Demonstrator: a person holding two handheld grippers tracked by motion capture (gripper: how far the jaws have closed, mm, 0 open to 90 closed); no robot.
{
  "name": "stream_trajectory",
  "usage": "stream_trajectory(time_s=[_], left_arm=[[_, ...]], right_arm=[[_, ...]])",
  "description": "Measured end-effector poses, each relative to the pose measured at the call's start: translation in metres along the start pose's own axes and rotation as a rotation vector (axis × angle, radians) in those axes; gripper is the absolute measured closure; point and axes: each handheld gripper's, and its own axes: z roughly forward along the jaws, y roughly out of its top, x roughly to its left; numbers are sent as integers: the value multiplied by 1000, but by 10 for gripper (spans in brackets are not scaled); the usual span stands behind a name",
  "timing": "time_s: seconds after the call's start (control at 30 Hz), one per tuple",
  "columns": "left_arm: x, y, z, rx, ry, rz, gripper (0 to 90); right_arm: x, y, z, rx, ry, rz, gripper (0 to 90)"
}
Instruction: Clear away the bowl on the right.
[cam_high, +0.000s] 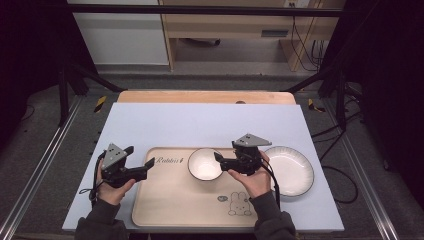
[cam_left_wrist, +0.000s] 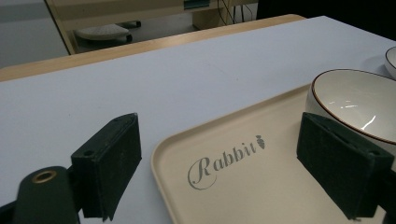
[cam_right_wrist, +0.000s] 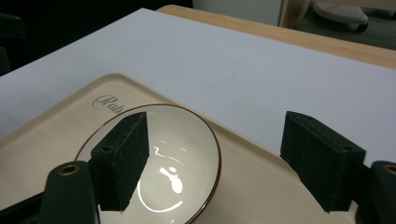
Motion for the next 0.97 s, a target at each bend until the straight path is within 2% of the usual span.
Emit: stream_trajectory(time_s=[0.17, 0.43, 0.67, 0.8, 0.97], left_arm=[[0, 0, -1, -3, 1, -1, 134], [1, 0, 0, 1, 2, 3, 126], [1, -1, 1, 10, 3, 6, 121], [2, -2, 2, 20, 1, 8, 117], [2, -2, 2, 28, 1, 13, 114]], right_arm=[[-2, -2, -6, -30, 2, -11, 185], [-8, -11, -22, -54, -1, -31, 176], [-18, -22, -35, -62, -27, -17, 173], [-22, -25, -39, -66, -39, -3, 170], [-25, -27, -41, -70, -39, -9, 156]])
